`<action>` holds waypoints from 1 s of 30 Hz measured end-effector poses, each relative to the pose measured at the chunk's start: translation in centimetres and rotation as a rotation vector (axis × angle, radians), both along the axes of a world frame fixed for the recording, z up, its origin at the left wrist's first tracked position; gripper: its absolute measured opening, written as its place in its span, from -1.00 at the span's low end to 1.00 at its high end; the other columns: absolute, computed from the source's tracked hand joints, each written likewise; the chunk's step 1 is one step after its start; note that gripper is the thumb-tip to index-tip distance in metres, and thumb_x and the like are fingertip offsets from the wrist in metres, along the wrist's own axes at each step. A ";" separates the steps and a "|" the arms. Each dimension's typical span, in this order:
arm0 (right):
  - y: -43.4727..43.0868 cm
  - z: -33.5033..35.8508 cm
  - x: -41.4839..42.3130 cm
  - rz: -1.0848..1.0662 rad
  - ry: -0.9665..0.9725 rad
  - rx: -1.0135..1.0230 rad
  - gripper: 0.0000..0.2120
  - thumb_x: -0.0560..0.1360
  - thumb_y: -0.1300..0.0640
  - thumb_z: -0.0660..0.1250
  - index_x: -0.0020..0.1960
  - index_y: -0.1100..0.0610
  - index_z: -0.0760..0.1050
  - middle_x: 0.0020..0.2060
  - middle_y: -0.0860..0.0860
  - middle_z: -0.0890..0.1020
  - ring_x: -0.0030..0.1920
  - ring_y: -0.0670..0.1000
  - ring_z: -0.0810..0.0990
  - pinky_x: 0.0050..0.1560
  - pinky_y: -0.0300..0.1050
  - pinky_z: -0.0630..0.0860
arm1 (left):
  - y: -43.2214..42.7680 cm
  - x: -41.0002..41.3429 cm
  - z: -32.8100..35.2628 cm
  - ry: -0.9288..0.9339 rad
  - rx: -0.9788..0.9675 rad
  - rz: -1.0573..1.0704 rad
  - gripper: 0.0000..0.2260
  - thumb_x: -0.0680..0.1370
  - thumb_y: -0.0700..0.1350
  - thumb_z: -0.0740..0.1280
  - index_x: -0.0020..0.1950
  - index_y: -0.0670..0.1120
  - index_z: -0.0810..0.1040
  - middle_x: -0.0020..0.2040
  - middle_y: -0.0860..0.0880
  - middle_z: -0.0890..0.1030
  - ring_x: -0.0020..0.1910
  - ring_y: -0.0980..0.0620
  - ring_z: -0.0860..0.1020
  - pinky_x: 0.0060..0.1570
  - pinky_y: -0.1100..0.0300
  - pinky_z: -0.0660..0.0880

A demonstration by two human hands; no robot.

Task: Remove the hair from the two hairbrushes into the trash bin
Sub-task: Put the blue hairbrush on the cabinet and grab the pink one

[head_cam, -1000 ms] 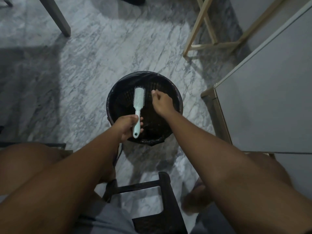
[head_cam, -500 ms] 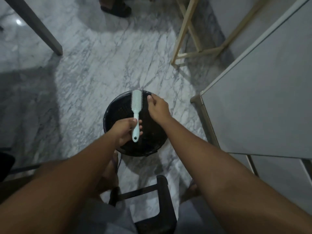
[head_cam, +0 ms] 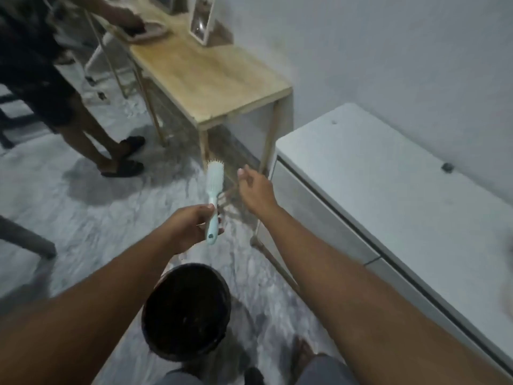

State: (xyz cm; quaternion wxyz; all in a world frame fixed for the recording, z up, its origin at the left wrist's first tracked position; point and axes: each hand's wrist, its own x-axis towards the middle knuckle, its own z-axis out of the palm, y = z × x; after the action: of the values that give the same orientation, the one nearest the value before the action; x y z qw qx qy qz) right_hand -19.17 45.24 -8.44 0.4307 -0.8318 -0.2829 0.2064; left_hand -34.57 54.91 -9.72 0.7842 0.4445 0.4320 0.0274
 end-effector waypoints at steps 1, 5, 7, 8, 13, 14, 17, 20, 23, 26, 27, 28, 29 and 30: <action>-0.9 1.8 1.3 -0.036 -0.031 0.013 -0.52 0.67 -0.08 0.12 0.47 0.19 0.38 0.41 0.15 0.49 0.42 0.13 0.44 0.43 -0.03 0.33 | -0.4 1.8 2.1 0.006 0.040 -0.068 -0.78 0.65 -0.18 0.29 0.25 -0.25 0.53 0.04 -0.18 0.56 -0.03 -0.10 0.58 -0.02 -0.05 0.63; -5.9 7.5 6.4 -0.225 -0.076 0.035 -0.51 0.67 -0.07 0.11 0.47 0.21 0.37 0.42 0.14 0.47 0.43 0.13 0.43 0.45 -0.05 0.31 | -4.1 9.6 8.2 -0.029 0.109 -0.279 -0.88 0.66 -0.16 0.27 0.07 -0.17 0.57 0.00 -0.17 0.55 -0.09 -0.07 0.54 -0.11 0.06 0.52; -9.3 9.4 8.9 -0.327 -0.088 0.025 -0.48 0.67 -0.10 0.10 0.49 0.20 0.35 0.44 0.12 0.45 0.46 0.11 0.40 0.48 -0.06 0.27 | -7.1 13.4 10.0 -0.066 0.095 -0.377 -0.86 0.66 -0.17 0.26 0.11 -0.19 0.58 0.02 -0.16 0.54 -0.09 -0.04 0.53 -0.11 0.09 0.52; -11.1 10.0 10.0 -0.375 -0.092 0.019 -0.47 0.67 -0.11 0.09 0.49 0.20 0.35 0.45 0.12 0.44 0.46 0.10 0.40 0.48 -0.07 0.26 | -8.8 15.0 10.6 -0.078 0.090 -0.411 -0.87 0.66 -0.17 0.27 0.11 -0.18 0.58 0.01 -0.14 0.56 -0.08 -0.02 0.54 -0.10 0.10 0.51; -21.8 11.7 13.8 -0.580 -0.108 -0.011 -0.45 0.67 -0.14 0.05 0.51 0.18 0.32 0.46 0.11 0.42 0.49 0.09 0.35 0.49 -0.07 0.22 | -18.3 21.4 12.1 -0.118 0.058 -0.623 -0.89 0.65 -0.18 0.29 0.06 -0.15 0.60 -0.04 -0.06 0.58 -0.12 0.00 0.54 -0.14 0.09 0.52; -23.4 11.8 14.1 -0.607 -0.103 -0.010 -0.45 0.66 -0.15 0.06 0.50 0.18 0.33 0.46 0.10 0.42 0.49 0.09 0.35 0.49 -0.08 0.23 | -19.8 22.1 12.0 -0.123 0.056 -0.647 -0.89 0.64 -0.19 0.29 0.05 -0.17 0.60 -0.03 -0.08 0.56 -0.12 -0.01 0.54 -0.13 0.08 0.52; -30.5 11.6 15.8 -0.723 -0.103 -0.007 -0.41 0.64 -0.21 0.04 0.46 0.18 0.40 0.40 0.10 0.50 0.43 0.10 0.42 0.43 -0.07 0.30 | -26.7 25.2 11.7 -0.121 0.039 -0.763 -0.90 0.62 -0.24 0.30 0.03 -0.21 0.61 0.03 -0.12 0.50 -0.05 -0.07 0.49 -0.05 0.03 0.52; -37.4 10.9 17.2 -0.800 -0.117 -0.052 -0.46 0.66 -0.15 0.06 0.49 0.16 0.36 0.44 0.08 0.46 0.46 0.07 0.39 0.45 -0.10 0.25 | -33.3 27.6 11.4 -0.098 0.018 -0.837 -0.88 0.62 -0.25 0.32 0.10 -0.25 0.60 0.05 -0.14 0.51 -0.04 -0.09 0.52 -0.08 0.04 0.57; -44.0 9.6 18.7 -0.886 -0.146 -0.111 -0.56 0.65 -0.20 0.01 0.22 0.05 0.50 0.21 -0.04 0.59 0.21 0.08 0.52 0.28 -0.10 0.37 | -39.5 29.4 11.3 -0.081 -0.002 -0.889 -0.88 0.63 -0.25 0.32 0.12 -0.26 0.59 0.01 -0.14 0.53 -0.12 -0.06 0.56 -0.18 0.07 0.60; -49.9 8.4 19.8 -1.009 -0.144 -0.127 -0.75 0.65 -0.17 0.02 -0.03 -0.01 0.26 -0.20 -0.14 0.39 -0.06 -0.04 0.34 0.02 -0.17 0.29 | -45.0 30.8 11.1 -0.070 -0.040 -0.953 -0.91 0.62 -0.30 0.30 -0.01 -0.24 0.60 -0.07 -0.13 0.61 -0.17 -0.03 0.62 -0.21 0.09 0.63; -51.6 8.2 19.8 -1.049 -0.145 -0.128 -0.73 0.66 -0.16 0.02 -0.05 0.01 0.29 -0.27 -0.19 0.33 -0.06 -0.05 0.32 0.02 -0.15 0.33 | -46.7 31.2 10.7 -0.065 -0.051 -0.968 -0.90 0.62 -0.32 0.28 0.03 -0.25 0.60 -0.06 -0.14 0.62 -0.15 -0.04 0.63 -0.19 0.08 0.63; -53.1 8.0 19.8 -1.085 -0.135 -0.135 -0.65 0.66 -0.15 0.02 -0.05 0.10 0.38 -0.31 -0.19 0.32 -0.07 -0.04 0.33 0.06 -0.10 0.38 | -48.3 31.5 10.5 -0.058 -0.053 -0.981 -0.88 0.62 -0.33 0.27 0.10 -0.26 0.59 -0.03 -0.15 0.62 -0.13 -0.05 0.63 -0.18 0.07 0.63; -54.4 7.6 19.8 -1.103 -0.126 -0.144 -0.55 0.66 -0.14 0.01 0.01 0.20 0.47 -0.29 -0.15 0.40 -0.08 0.00 0.37 0.13 -0.05 0.43 | -49.8 31.8 10.2 -0.046 -0.040 -0.996 -0.85 0.62 -0.34 0.26 0.16 -0.28 0.57 -0.01 -0.16 0.61 -0.13 -0.05 0.62 -0.17 0.06 0.62; -55.4 7.4 19.6 -1.105 -0.120 -0.157 -0.48 0.67 -0.13 0.00 0.12 0.28 0.50 -0.23 0.01 0.52 -0.06 0.08 0.44 0.20 -0.04 0.44 | -51.2 32.1 9.8 -0.028 -0.013 -1.012 -0.82 0.61 -0.36 0.26 0.19 -0.29 0.55 -0.01 -0.16 0.61 -0.13 -0.05 0.63 -0.16 0.05 0.62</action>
State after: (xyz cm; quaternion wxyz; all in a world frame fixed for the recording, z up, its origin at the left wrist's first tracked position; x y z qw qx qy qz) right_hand 0.45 -10.19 -1.01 0.3946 -0.8962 0.1873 -0.0773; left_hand -2.48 3.76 0.05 0.7077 0.5929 0.1522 -0.3529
